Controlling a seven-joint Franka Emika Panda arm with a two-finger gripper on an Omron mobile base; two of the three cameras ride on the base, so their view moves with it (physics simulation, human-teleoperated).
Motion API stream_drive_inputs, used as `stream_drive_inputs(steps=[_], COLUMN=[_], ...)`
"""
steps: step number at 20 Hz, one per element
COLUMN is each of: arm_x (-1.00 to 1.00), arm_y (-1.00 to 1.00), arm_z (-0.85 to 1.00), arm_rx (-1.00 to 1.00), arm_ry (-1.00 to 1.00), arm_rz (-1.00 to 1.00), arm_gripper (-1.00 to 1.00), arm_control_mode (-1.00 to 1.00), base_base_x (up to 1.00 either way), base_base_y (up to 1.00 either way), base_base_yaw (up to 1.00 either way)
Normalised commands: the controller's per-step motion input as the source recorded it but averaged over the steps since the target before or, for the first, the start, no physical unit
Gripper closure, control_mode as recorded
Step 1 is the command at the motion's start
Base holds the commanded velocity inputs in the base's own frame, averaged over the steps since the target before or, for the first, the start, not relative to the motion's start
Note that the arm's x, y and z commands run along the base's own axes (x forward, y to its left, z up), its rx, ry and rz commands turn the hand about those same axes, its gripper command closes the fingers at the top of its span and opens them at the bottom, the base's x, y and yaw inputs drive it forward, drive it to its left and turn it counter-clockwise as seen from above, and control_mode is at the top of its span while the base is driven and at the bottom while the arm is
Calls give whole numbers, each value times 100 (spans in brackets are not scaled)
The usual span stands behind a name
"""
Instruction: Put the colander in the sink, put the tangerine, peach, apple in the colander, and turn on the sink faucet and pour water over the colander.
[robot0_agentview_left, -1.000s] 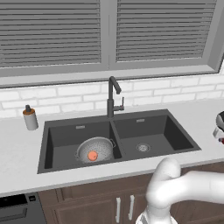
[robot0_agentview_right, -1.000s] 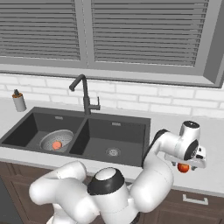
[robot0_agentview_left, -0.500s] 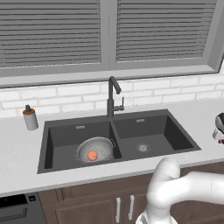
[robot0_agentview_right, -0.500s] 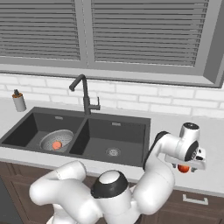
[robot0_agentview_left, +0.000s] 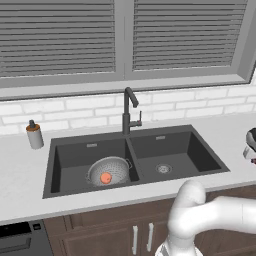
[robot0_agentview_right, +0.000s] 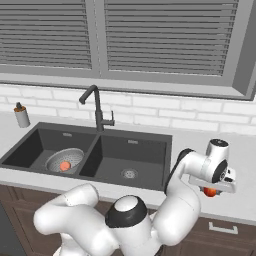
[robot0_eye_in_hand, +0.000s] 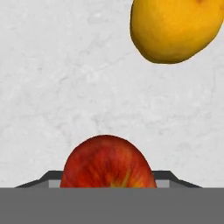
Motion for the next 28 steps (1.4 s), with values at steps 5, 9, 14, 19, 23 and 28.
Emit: stream_drive_inputs(steps=[5,9,14,19,23,28], arm_x=[-16,-39,-44,-43,-42,-29], arm_y=[3,28,36,72,84,85], arm_z=[26,42,39,13,5,11], arm_rx=[0,0,0,0,0,0], arm_ry=[0,0,0,0,0,0], arm_rz=[-4,0,0,-2,0,0], arm_gripper=[100,100,100,100,100,100], arm_control_mode=[-100,-100,-100,-100,-100,-100], base_base_x=[0,0,0,0,0,0], base_base_y=[0,0,0,0,0,0], base_base_yaw=[0,0,0,0,0,0])
